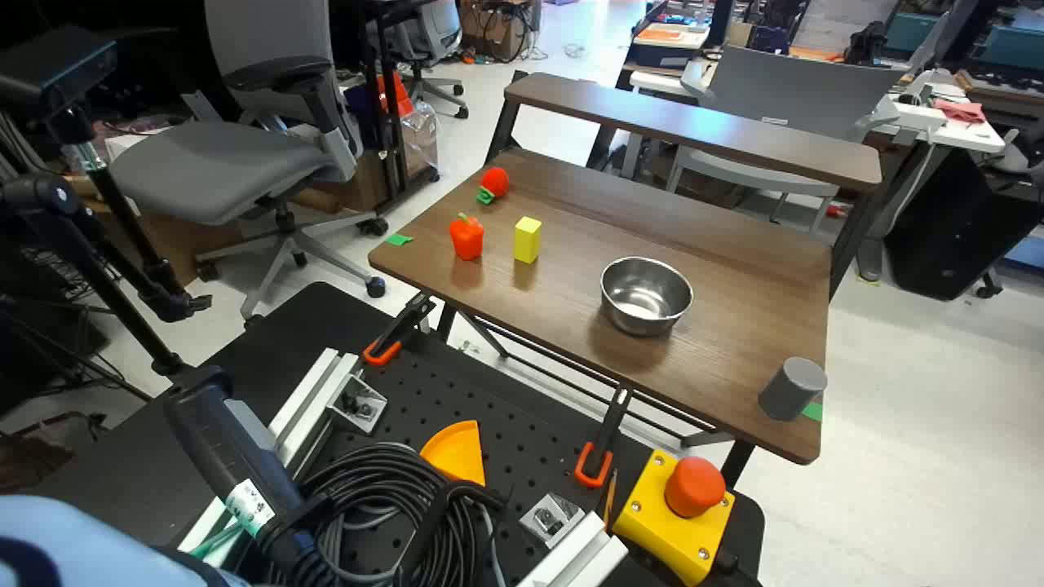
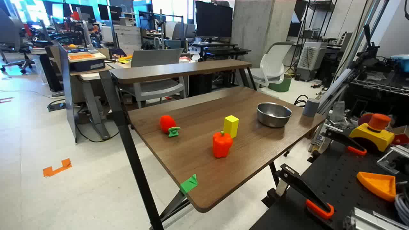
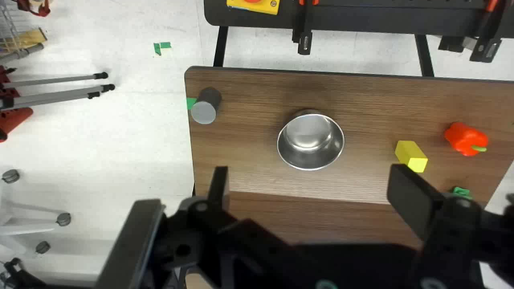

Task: Move the silver bowl backwards

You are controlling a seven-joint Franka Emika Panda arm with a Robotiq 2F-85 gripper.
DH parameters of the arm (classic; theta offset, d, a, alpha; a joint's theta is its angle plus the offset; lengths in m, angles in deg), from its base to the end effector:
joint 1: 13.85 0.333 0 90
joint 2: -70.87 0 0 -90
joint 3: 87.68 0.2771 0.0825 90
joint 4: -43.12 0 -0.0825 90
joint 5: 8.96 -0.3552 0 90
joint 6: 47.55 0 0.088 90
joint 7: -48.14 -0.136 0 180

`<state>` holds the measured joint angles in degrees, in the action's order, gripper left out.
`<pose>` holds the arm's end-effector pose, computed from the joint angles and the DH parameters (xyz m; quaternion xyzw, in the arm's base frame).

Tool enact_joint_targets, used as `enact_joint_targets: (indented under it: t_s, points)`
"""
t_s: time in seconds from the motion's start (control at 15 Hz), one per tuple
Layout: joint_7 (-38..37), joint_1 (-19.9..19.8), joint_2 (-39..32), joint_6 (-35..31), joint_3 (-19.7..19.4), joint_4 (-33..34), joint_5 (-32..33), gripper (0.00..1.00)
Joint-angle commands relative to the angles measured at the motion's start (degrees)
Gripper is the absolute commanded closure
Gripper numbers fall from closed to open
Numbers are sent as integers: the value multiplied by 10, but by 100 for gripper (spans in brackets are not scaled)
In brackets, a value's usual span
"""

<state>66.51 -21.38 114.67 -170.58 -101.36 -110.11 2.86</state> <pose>0.3245 -0.1337 0.4310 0.9924 0.0445 0.1053 0.0452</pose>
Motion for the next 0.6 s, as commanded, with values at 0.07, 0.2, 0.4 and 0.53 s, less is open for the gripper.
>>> enact_joint_targets:
  t_s: [0.07,0.2,0.4,0.53]
  points:
    - [1,-2,0,2,2,1,-2,0]
    - [1,-2,0,2,2,1,-2,0]
    - [1,-2,0,2,2,1,-2,0]
    - [-12,3,-27,-20,3,8,-7,0]
